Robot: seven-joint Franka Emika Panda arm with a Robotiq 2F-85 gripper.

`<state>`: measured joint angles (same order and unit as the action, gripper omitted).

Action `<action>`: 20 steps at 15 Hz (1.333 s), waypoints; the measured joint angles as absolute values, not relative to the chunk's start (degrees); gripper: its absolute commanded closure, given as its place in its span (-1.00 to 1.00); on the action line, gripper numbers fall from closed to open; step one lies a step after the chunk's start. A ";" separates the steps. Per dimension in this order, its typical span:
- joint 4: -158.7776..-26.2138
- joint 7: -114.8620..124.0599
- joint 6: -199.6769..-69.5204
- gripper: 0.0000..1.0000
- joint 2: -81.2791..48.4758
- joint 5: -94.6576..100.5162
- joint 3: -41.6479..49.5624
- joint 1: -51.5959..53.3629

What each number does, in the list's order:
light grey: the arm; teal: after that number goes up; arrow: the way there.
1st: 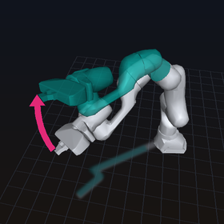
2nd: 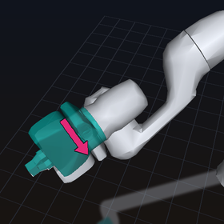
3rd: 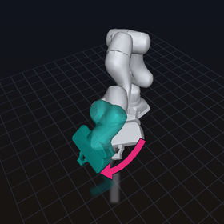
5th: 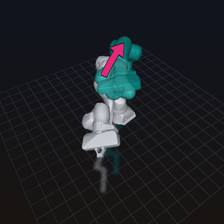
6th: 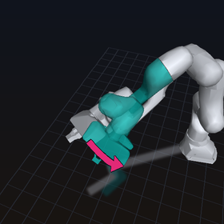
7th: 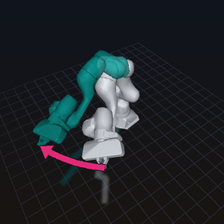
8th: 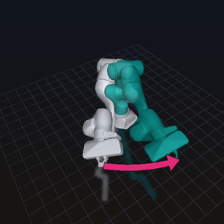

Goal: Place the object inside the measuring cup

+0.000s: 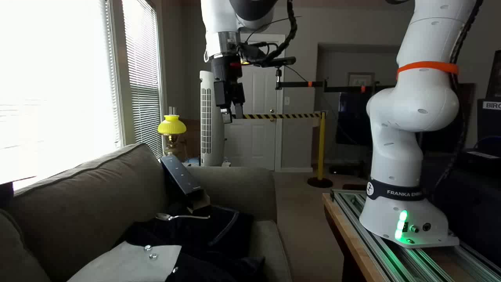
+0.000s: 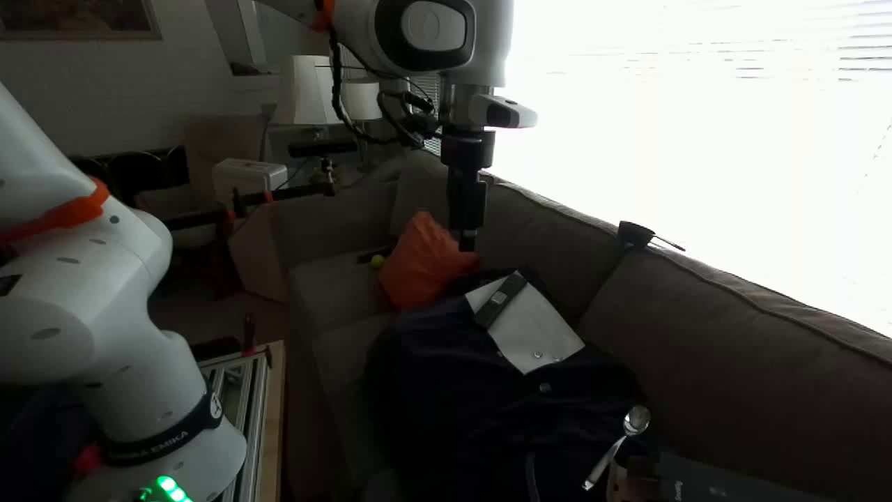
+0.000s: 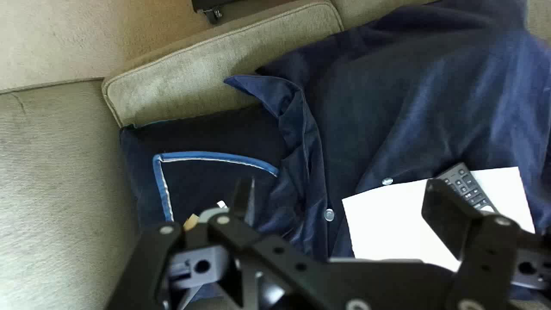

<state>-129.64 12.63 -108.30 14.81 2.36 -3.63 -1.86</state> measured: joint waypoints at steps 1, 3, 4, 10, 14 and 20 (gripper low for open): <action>-129.64 12.63 -108.30 -1.00 14.81 2.36 -3.63 -1.86; -129.64 12.63 -108.30 -1.00 14.81 2.36 -3.63 -1.87; -129.64 12.63 -108.30 -1.00 14.81 2.36 -3.63 -1.86; -129.34 2.45 -111.30 -1.00 13.89 4.79 -3.05 -1.39; -127.72 -8.94 -116.61 -1.00 8.36 6.50 -2.36 -0.96; -125.68 -23.77 -128.14 -1.00 -3.28 11.35 -2.06 -0.84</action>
<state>-125.68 -23.77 -128.14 -3.28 11.35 -2.06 -0.84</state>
